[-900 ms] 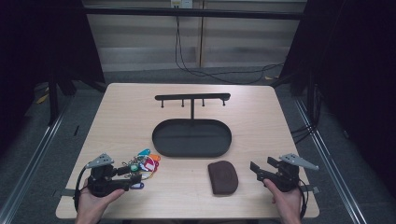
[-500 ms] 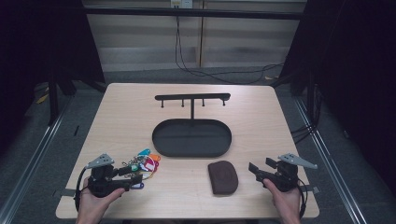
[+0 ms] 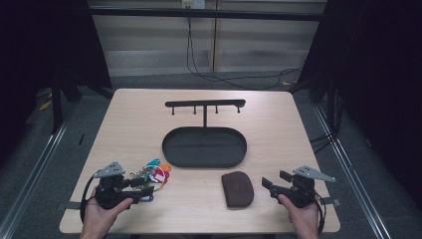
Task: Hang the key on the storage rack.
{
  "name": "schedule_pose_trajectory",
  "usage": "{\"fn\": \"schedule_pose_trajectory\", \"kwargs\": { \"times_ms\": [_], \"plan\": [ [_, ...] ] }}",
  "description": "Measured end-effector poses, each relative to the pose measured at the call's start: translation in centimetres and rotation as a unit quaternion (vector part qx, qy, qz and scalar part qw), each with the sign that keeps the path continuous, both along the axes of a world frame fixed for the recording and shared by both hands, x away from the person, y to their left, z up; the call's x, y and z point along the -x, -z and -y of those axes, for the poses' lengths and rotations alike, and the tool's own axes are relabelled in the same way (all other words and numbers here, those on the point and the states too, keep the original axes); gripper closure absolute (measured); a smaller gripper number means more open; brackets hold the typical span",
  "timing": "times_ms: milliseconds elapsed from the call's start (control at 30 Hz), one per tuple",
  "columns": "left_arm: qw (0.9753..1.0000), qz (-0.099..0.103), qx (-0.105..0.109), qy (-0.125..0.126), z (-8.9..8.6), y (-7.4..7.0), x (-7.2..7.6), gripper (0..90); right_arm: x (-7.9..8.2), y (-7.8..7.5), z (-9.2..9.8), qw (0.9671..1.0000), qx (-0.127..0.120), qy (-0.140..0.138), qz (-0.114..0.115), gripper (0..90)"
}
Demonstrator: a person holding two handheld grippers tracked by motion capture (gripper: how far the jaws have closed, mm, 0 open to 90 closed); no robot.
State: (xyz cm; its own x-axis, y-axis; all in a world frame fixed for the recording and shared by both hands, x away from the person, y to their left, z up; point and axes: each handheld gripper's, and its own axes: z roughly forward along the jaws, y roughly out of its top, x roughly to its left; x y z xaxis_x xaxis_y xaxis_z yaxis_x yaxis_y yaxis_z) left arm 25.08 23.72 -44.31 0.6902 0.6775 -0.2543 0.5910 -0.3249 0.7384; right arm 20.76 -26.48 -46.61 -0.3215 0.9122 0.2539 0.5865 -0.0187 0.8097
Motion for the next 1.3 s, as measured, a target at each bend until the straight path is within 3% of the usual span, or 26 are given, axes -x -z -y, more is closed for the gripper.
{"fn": "schedule_pose_trajectory", "kwargs": {
  "times_ms": [167, 233, 267, 367, 433, 533, 600, 733, 967, 1133, 1300],
  "plan": [
    [0.9999, -0.013, -0.002, -0.011, 0.4, -0.8, -0.4, 48.4, -0.1, -0.2, -0.3, 0.9998, 0.011, -0.013, -0.01, 20.7],
    [0.9995, -0.028, 0.005, -0.011, 0.6, -0.9, -0.7, 48.1, -0.2, -0.4, -0.3, 0.9997, 0.015, -0.011, -0.013, 21.2],
    [0.9995, -0.031, 0.001, -0.009, 0.8, -1.0, -0.8, 48.2, -0.3, -0.5, -0.4, 0.9995, 0.028, -0.01, -0.014, 22.1],
    [0.9992, -0.036, -0.017, 0.006, 1.7, -1.2, -1.2, 48.4, -0.2, -0.5, -0.7, 0.9991, 0.034, -0.019, -0.018, 22.0],
    [0.9989, -0.029, -0.028, 0.022, 2.0, -1.9, -1.6, 48.6, 0.3, -0.4, -1.1, 0.9985, 0.049, -0.024, -0.01, 21.9],
    [0.9989, -0.021, -0.037, 0.022, 2.2, -2.2, -1.8, 48.6, 0.5, -0.2, -1.0, 0.999, 0.04, -0.019, -0.004, 21.4],
    [0.9986, -0.03, -0.032, 0.029, 2.3, -2.3, -2.1, 48.0, 0.6, -0.2, -0.9, 0.9993, 0.031, -0.021, -0.004, 21.0],
    [0.9978, -0.033, -0.047, 0.033, 2.7, -2.3, -2.8, 51.2, 0.8, -0.3, -0.7, 0.9995, 0.025, -0.021, 0.001, 20.7],
    [0.9941, -0.062, -0.068, 0.057, 2.9, -2.5, -3.9, 54.6, 0.6, 0.1, -0.8, 0.9992, 0.029, -0.024, -0.012, 20.7],
    [0.9886, -0.091, -0.104, 0.061, 3.9, -2.7, -4.9, 56.2, 0.7, 0.1, -1.0, 0.999, 0.03, -0.028, -0.014, 20.6],
    [0.9837, -0.113, -0.119, 0.073, 4.4, -3.1, -5.8, 56.9, 0.8, 0.0, -0.8, 0.9992, 0.026, -0.031, -0.005, 20.3]
  ]
}}
